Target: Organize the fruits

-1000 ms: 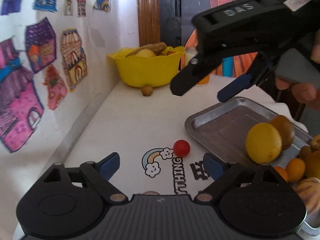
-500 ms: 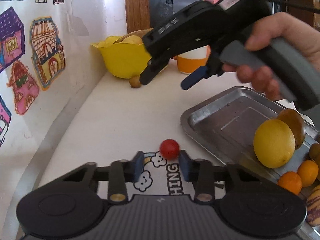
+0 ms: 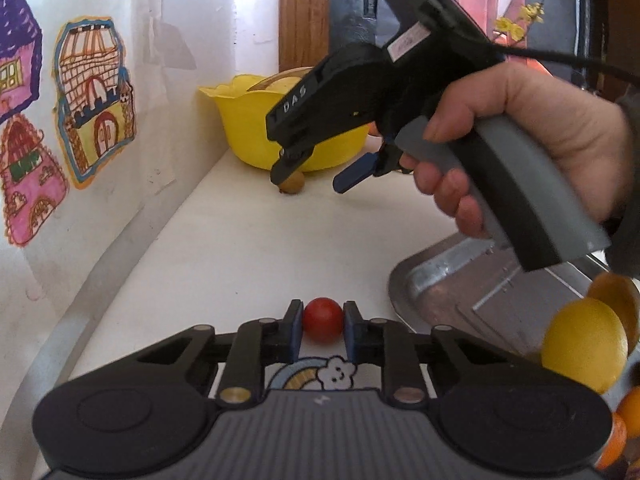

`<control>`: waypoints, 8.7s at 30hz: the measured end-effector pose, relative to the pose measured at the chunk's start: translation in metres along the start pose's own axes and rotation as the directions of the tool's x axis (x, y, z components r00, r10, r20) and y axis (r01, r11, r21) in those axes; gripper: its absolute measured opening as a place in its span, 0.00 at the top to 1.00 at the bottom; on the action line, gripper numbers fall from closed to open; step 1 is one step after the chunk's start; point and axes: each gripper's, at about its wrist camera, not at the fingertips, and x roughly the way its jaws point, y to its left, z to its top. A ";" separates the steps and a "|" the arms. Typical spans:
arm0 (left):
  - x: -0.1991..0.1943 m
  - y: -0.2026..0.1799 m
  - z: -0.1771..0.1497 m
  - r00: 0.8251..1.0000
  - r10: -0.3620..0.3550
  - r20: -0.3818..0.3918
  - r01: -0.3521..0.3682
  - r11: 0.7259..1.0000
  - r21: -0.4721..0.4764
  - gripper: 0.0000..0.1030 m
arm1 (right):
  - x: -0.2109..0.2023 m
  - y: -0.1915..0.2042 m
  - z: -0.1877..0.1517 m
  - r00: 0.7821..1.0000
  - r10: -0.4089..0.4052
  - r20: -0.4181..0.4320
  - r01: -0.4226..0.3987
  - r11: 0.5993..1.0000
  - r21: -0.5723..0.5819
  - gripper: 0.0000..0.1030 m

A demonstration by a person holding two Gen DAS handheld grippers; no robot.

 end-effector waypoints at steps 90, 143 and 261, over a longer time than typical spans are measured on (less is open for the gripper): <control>-0.110 -0.164 -0.020 0.991 -0.132 0.037 0.132 0.991 -0.006 0.79 | -0.288 -0.090 -0.238 0.979 -0.014 0.204 0.054 0.979 -0.196 0.73; -0.192 -0.108 -0.034 0.972 -0.013 0.234 0.063 0.976 -0.209 0.01 | -0.342 -0.051 -0.283 0.869 -0.097 0.485 0.181 0.975 -0.130 0.05; -0.297 -0.046 -0.226 0.947 0.182 0.264 -0.117 0.963 -0.244 0.01 | -0.337 0.056 -0.466 0.774 -0.212 0.596 0.354 0.926 -0.131 0.01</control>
